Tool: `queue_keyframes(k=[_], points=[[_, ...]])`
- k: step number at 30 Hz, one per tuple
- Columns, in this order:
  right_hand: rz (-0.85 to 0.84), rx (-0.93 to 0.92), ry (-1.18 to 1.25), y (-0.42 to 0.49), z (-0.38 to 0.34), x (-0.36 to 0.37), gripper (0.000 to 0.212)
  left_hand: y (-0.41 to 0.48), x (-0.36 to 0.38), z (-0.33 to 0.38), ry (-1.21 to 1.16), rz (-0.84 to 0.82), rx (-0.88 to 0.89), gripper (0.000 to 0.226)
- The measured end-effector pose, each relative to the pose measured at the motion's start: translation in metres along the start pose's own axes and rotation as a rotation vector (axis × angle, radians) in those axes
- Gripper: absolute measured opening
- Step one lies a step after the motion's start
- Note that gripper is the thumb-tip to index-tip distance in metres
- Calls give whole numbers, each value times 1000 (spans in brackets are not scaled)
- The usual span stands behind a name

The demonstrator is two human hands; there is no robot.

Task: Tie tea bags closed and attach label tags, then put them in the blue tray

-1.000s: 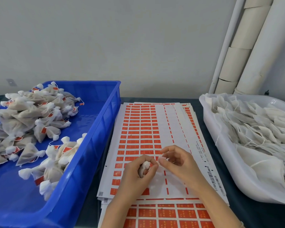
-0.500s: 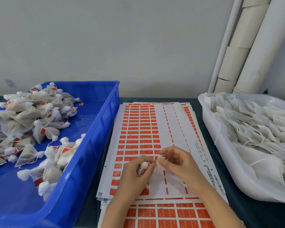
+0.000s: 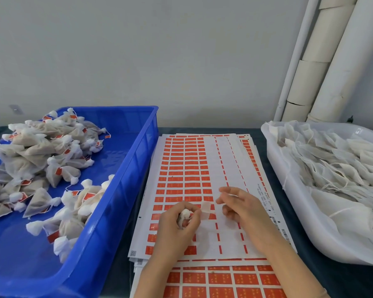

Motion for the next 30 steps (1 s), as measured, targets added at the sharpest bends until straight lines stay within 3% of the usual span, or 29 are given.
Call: queue_keyframes(k=[6,14,25,30], points=[[-91,-114,-267,-5,-2,12,13,2,-3,-3,11,91,-47,10],[-63,-139,-303,-4,1,10,0,2,-2,-5,14,81,-73,10],[-9,-242,-469,-6,-1,17,17,1,1,0,-46,-33,9,13],[-93,-190,-174,-4,-5,17,27,1,2,-1,-42,-43,16,11]])
Point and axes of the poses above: each hand's wrist, its own y-axis towards the middle knuckle, its own x-axis out of the palm, z = x × y, the point moved 5 cm from there along y, towards the middle knuckle, and after that the axes turned 4 degrees about -x, right-handed, at the moved point
